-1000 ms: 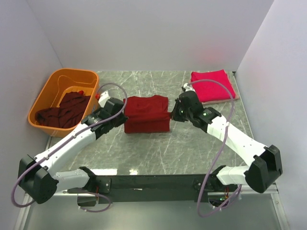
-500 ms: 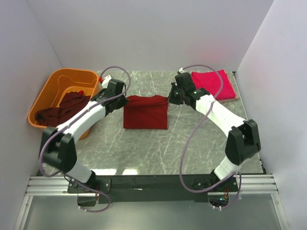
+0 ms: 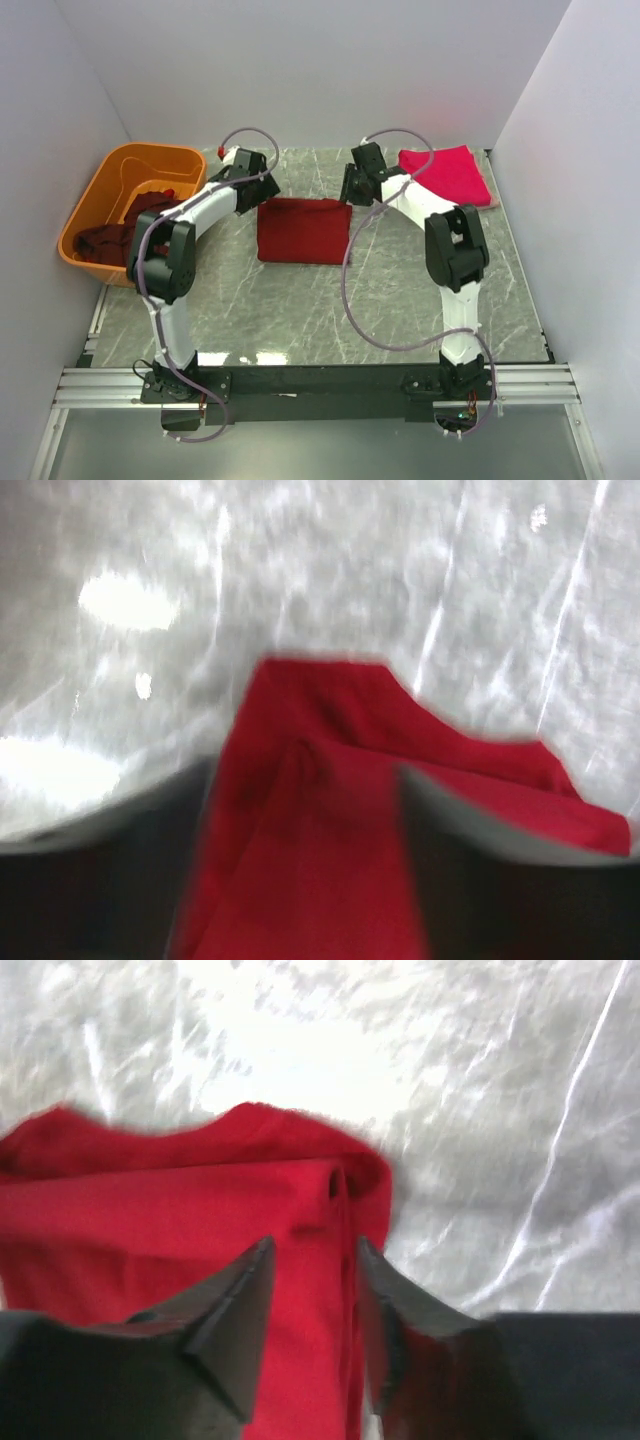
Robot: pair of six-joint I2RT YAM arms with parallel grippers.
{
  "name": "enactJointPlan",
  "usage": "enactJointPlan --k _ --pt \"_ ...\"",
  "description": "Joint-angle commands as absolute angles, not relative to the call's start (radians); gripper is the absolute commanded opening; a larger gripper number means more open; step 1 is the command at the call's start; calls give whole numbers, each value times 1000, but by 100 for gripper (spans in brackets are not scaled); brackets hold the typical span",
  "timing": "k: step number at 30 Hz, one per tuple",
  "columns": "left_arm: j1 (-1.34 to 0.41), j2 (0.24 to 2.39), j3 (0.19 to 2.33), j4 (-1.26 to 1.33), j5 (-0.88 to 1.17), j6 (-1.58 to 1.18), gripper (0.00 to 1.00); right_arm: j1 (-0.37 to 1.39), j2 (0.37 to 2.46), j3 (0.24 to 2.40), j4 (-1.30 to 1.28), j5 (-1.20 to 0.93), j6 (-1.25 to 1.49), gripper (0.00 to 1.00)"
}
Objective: Fold and stack the t-shirts
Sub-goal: Fold the tshirt, then neatly place the folded tshirt to the corner
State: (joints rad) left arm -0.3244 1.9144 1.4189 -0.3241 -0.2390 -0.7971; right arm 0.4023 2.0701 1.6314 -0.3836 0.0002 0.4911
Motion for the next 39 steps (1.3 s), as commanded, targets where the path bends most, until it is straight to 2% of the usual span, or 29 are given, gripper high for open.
enactJointPlan --k 1,2,4,5,6,10,16,27,34,39 --pt "-282 1976 1564 -309 -210 -753 93 376 2134 1808 -363 28 411 51" --pt "-278 1980 1578 -314 -201 -741 99 376 2161 1836 -388 15 402 53" --pt "-276 1954 1562 -296 -198 -732 99 376 2146 1809 -362 -32 397 56" --pt "-276 1916 1542 -281 -175 -717 99 377 2108 1784 -345 -47 402 62" --pt "-276 1898 1522 -266 -164 -713 99 377 2083 1754 -307 -57 409 64" --pt "-278 1812 1396 -229 -95 -710 99 377 1977 1555 -239 -121 433 65" --pt "-278 1669 1212 -187 15 -735 99 382 1914 1404 -233 -153 462 65" --pt "-284 1359 910 -199 3 -788 99 429 1986 1364 -244 -172 483 63" --pt "-285 1201 848 -290 -74 -805 99 466 2037 1370 -328 -43 534 59" --pt "-284 1079 802 -330 -107 -828 99 475 2077 1384 -341 -57 540 57"
